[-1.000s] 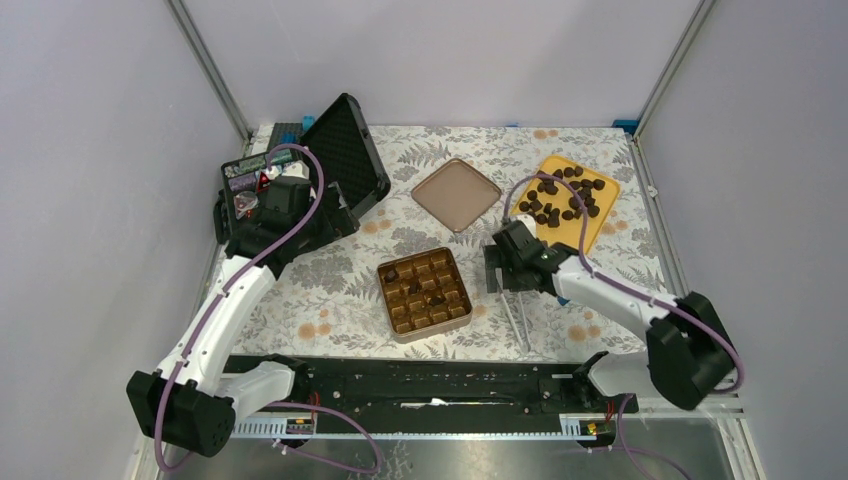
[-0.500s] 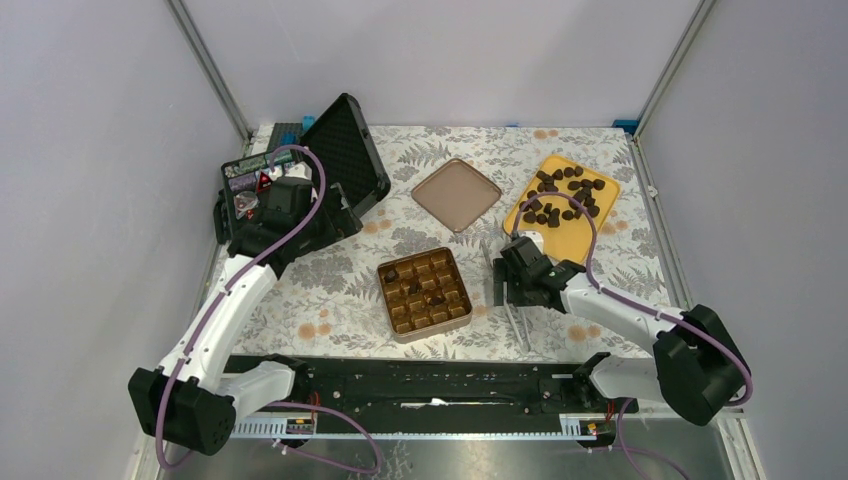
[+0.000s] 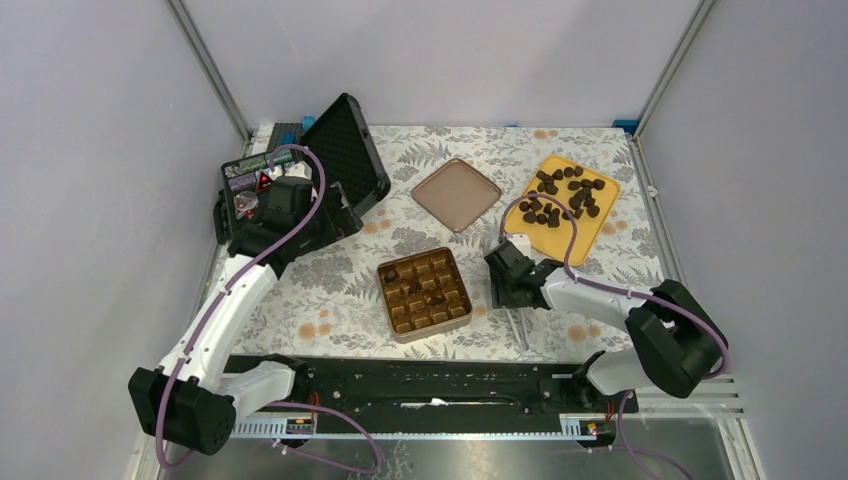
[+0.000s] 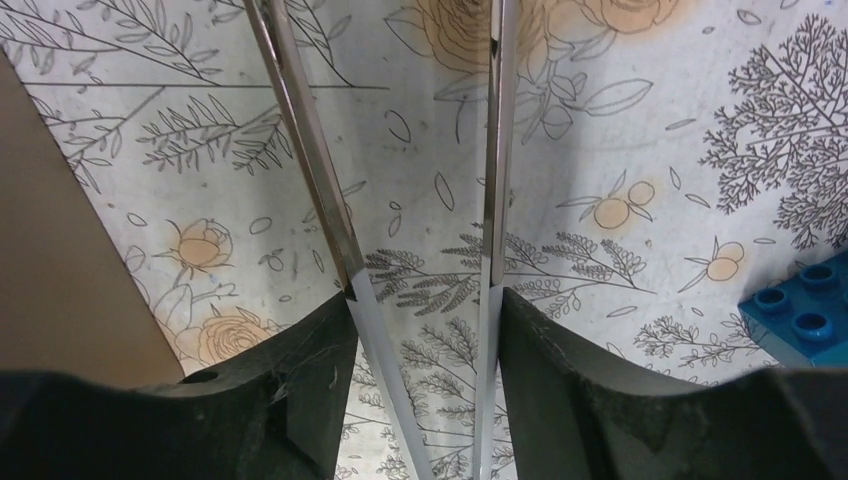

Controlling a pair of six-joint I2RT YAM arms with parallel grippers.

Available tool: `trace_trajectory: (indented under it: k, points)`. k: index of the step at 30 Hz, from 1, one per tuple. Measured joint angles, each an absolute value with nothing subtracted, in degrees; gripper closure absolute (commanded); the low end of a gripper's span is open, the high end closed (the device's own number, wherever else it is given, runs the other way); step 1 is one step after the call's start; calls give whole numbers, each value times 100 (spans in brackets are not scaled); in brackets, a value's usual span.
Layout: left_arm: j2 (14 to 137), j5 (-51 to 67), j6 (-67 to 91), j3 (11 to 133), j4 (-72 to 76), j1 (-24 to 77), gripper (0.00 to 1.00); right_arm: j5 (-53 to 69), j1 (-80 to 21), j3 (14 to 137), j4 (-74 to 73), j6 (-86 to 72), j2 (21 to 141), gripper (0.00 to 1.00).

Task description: Pack the chocolate

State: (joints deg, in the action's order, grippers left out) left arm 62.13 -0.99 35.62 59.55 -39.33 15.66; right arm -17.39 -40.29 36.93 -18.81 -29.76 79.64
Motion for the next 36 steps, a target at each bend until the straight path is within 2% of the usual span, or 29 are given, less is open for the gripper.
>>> trace_trajectory:
  k: [7,10,13,31,36]
  points:
    - [6211,-102,3562,5955,-3933,1566,1,-1855,-4154,3903,-1844,-3057,8228,46]
    - [6211,-102,3562,5955,-3933,1566,1,-1868,-4169,3929,-1835,-3111,8259,31]
    - [6211,-102,3562,5955,-3931,1566,1,-1900,-4176,3942,-1831,-3183,8276,29]
    - [6211,-99,3562,5955,-3933,1566,1,-2150,-4458,3977,-1787,-3669,8370,32]
    - [6211,-102,3562,5955,-3933,1566,1,-2185,-4458,3970,-1791,-3726,8370,39]
